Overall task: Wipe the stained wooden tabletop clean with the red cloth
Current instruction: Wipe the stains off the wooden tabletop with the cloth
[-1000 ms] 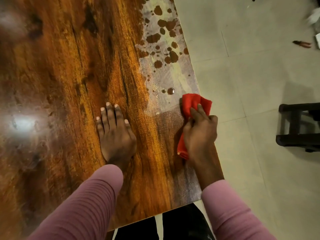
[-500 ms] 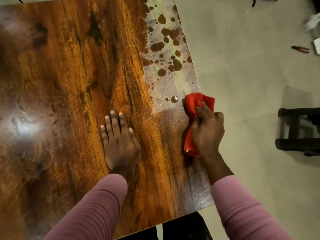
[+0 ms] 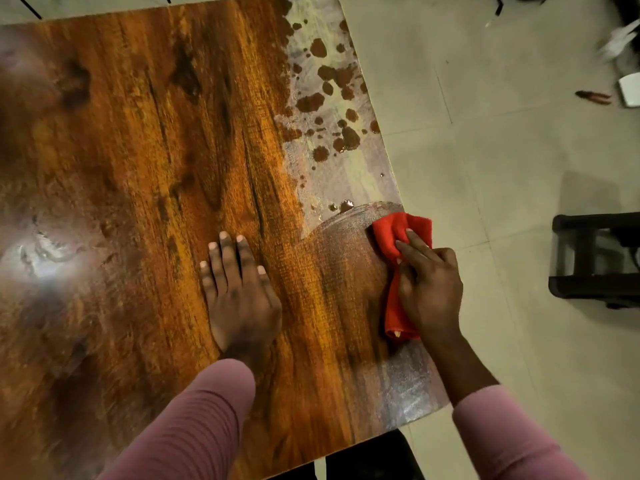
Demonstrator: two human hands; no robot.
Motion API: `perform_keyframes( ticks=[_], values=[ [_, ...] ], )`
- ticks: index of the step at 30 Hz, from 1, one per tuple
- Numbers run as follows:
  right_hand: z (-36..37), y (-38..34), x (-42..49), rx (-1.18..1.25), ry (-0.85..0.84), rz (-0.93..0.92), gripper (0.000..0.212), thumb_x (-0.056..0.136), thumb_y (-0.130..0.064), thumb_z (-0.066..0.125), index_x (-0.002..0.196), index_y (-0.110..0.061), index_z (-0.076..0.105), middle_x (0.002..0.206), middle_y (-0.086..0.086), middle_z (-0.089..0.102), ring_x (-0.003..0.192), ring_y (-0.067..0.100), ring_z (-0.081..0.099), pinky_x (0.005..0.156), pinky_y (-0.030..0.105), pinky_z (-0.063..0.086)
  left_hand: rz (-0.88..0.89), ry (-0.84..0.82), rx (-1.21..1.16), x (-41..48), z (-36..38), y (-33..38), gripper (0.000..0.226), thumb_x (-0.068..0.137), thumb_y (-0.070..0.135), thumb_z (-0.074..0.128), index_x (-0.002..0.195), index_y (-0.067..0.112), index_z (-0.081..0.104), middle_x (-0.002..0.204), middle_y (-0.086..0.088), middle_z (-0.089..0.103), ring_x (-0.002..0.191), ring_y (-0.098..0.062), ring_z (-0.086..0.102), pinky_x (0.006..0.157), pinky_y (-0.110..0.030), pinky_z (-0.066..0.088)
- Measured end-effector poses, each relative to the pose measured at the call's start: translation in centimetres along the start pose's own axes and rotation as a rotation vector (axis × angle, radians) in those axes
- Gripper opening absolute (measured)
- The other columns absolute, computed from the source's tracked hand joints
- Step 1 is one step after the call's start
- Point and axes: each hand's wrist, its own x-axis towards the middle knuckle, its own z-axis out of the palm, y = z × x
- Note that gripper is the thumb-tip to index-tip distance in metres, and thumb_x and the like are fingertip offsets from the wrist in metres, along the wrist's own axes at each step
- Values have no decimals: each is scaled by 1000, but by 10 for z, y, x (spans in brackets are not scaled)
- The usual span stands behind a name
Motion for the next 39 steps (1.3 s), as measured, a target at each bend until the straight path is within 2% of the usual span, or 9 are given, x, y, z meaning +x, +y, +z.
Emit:
perform_keyframes(
  ticks=[6, 11, 17, 22, 28, 30, 33, 35, 39],
  values=[
    [-8, 32, -49, 14, -45, -147, 38, 83, -15, 53, 117, -23, 66, 134, -10, 54, 91, 23, 48, 69, 29, 45, 2, -15, -8, 0, -2, -1, 60, 100, 32, 18, 155, 7, 18, 163, -15, 12, 151, -30, 6, 122, -45, 2],
    [-21, 45, -88, -26, -92, -117, 36, 82, -12, 54, 114, -19, 69, 132, -6, 56, 89, 30, 53, 73, 28, 41, -3, -13, -13, 1, 0, 0, 60, 101, 33, 17, 155, 6, 17, 163, -17, 12, 151, -31, 6, 122, -47, 3],
    [0, 9, -1, 33, 10, 1, 38, 79, -6, 60, 112, -22, 70, 129, -7, 59, 85, 24, 46, 67, 29, 41, -5, 0, -12, -1, 0, 3, 60, 100, 32, 17, 155, 6, 18, 163, -16, 13, 151, -31, 7, 122, -46, 2],
    [27, -50, 56, 85, 47, 184, 40, 83, -15, 58, 120, -26, 65, 135, -8, 54, 100, 21, 48, 79, 29, 45, -7, 32, -12, -1, 3, 2, 60, 100, 32, 18, 154, 7, 21, 163, -15, 15, 151, -30, 9, 122, -44, 2],
    [41, -90, 39, 29, -119, -212, 38, 85, -23, 62, 123, -25, 63, 132, -7, 57, 103, 24, 51, 70, 32, 49, -4, 32, 2, 0, 5, -1, 59, 101, 32, 18, 154, 7, 20, 163, -14, 15, 151, -29, 8, 123, -43, 1],
    [31, -64, 55, 9, -104, -112, 39, 88, -21, 57, 126, -28, 60, 137, -9, 53, 105, 23, 48, 76, 33, 49, -4, 37, -7, 0, 6, -2, 59, 101, 33, 17, 154, 8, 19, 163, -13, 14, 151, -28, 7, 123, -42, 1],
    [18, -32, 81, 30, 24, 187, 40, 89, -17, 52, 126, -30, 60, 140, -11, 50, 105, 24, 46, 78, 36, 49, -4, 38, -9, 1, 7, -3, 59, 101, 33, 17, 155, 9, 18, 163, -13, 13, 151, -27, 6, 123, -43, 2],
    [21, -42, 83, 11, 52, 230, 41, 88, -16, 53, 127, -26, 59, 140, -8, 50, 105, 25, 47, 79, 37, 50, -7, 35, -6, 2, 8, -4, 58, 101, 33, 17, 155, 9, 17, 164, -12, 12, 152, -26, 5, 123, -43, 3],
    [45, -106, 49, 67, -36, 8, 45, 82, -18, 64, 127, -19, 58, 133, 1, 57, 93, 25, 51, 70, 40, 52, -22, 32, -5, 1, 10, -5, 58, 102, 34, 18, 155, 11, 16, 164, -10, 9, 152, -23, 1, 123, -41, 0]
  ],
)
